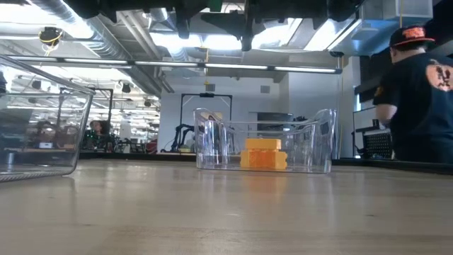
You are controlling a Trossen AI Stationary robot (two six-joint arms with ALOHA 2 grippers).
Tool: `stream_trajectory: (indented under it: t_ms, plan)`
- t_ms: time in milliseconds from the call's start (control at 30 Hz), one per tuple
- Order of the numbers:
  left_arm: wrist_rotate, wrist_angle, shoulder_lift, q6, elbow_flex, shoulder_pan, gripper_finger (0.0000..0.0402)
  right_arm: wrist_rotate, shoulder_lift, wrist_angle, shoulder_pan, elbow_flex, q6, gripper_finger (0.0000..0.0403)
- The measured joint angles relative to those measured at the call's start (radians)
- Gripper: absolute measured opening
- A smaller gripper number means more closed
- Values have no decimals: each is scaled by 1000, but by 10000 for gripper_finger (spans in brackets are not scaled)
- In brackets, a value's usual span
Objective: Sort & place blocks by color
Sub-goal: Put the green game piece into the top transparent bin
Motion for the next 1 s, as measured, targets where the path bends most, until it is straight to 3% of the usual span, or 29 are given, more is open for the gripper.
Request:
stream_trajectory:
  t_ms: [167, 300, 567, 867, 1000]
  plan:
    - [0, -4, 0, 0, 0, 0, 127, 0, -3, 1, 0, 0, 2, 233]
    - [-1, -5, 0, 0, 0, 0, 127, -3, -3, 0, 0, 0, 2, 219]
    - [-1, -5, -1, -3, 0, 0, 200, -21, -3, 0, 0, 0, 26, 216]
    - [-26, -42, -1, 4, 0, 2, 203, -27, -3, -35, -12, 0, 25, 149]
    - [-14, -57, -9, 0, 0, 24, 203, -79, -13, -45, -43, 0, 25, 142]
